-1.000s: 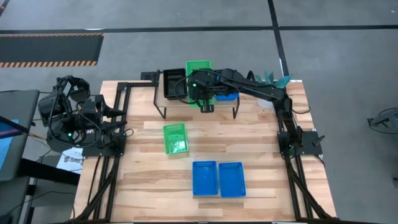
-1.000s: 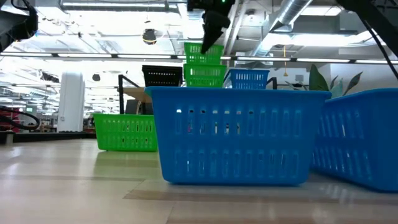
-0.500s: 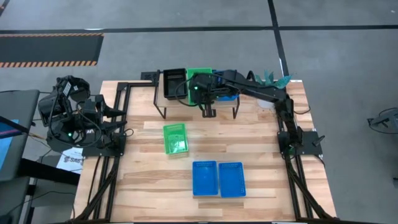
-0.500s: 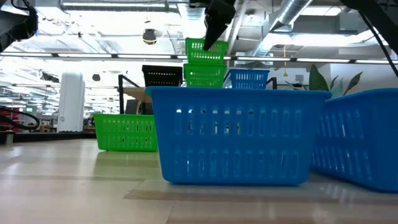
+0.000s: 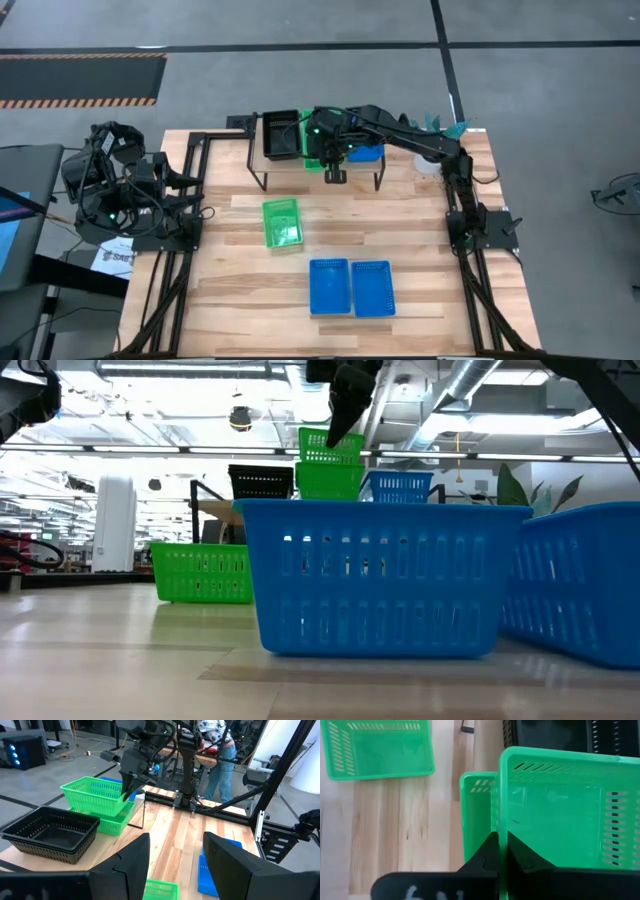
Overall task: Stack baskets on shelf by color
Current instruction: Stack the right green bin on the green bin on the shelf
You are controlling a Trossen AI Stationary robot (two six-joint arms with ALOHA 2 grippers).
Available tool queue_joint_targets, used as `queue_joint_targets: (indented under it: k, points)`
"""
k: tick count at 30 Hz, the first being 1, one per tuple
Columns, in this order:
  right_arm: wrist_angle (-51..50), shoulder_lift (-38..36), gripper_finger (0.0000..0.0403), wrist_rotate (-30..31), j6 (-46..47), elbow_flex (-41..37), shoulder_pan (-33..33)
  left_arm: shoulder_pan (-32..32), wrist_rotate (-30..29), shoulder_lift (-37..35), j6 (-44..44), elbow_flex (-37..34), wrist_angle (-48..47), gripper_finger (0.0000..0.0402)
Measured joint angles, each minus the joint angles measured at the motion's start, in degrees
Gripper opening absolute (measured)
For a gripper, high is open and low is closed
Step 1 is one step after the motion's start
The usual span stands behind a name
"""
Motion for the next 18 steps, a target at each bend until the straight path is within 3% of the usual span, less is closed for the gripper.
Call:
queue_joint_targets:
  k: [18]
  points:
    - [-0.1, 0.0, 0.0041, -2.8, 0.0, 0.0, -0.3, 0.0, 0.1, 0.0, 0.0, 0.0, -0.2, 0.0174]
